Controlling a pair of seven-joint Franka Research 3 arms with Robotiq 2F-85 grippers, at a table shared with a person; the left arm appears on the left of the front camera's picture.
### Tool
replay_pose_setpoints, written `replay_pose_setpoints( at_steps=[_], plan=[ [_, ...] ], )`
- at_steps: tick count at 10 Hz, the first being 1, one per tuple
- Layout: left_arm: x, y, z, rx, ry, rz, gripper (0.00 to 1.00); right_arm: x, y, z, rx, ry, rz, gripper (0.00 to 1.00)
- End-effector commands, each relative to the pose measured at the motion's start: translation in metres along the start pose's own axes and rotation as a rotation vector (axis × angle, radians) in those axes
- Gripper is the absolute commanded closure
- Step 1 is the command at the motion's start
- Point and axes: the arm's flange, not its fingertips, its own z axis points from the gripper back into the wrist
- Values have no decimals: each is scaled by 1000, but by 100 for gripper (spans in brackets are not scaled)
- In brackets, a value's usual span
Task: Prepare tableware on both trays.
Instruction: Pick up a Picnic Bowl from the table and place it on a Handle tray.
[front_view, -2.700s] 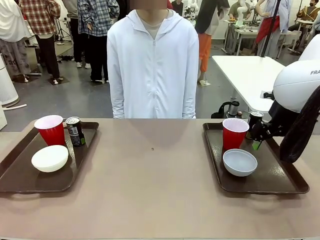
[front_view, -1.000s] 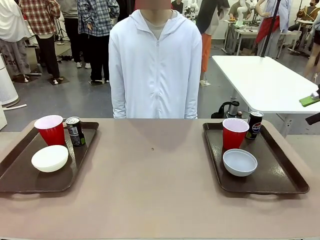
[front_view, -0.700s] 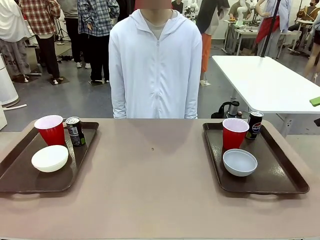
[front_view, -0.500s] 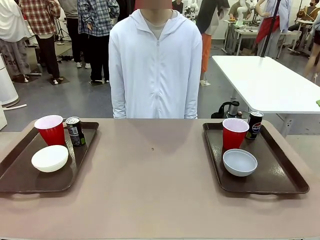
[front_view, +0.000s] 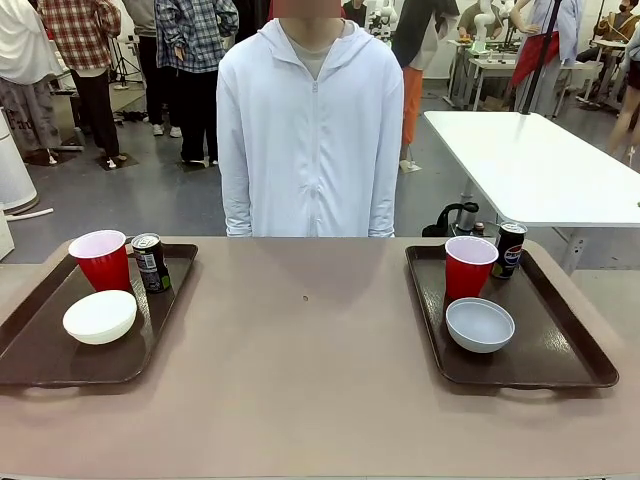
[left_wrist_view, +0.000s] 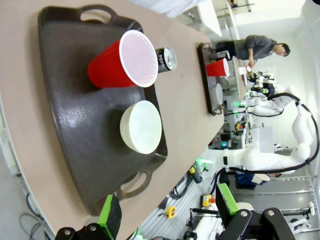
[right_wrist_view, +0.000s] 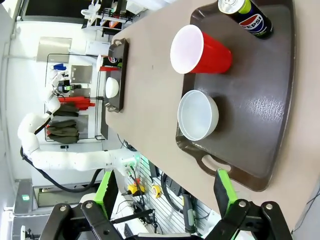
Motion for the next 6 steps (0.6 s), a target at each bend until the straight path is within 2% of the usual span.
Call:
replay_pose_setpoints(
  at_steps=[1,6],
  plan=[
    [-2,-3,-1,16,-2,12,0,-2,1,-1,1,-10,-5,0],
    [-2,-3,-1,16,-2,12,0,-2,1,-1,1,-10,-5,0]
  ],
)
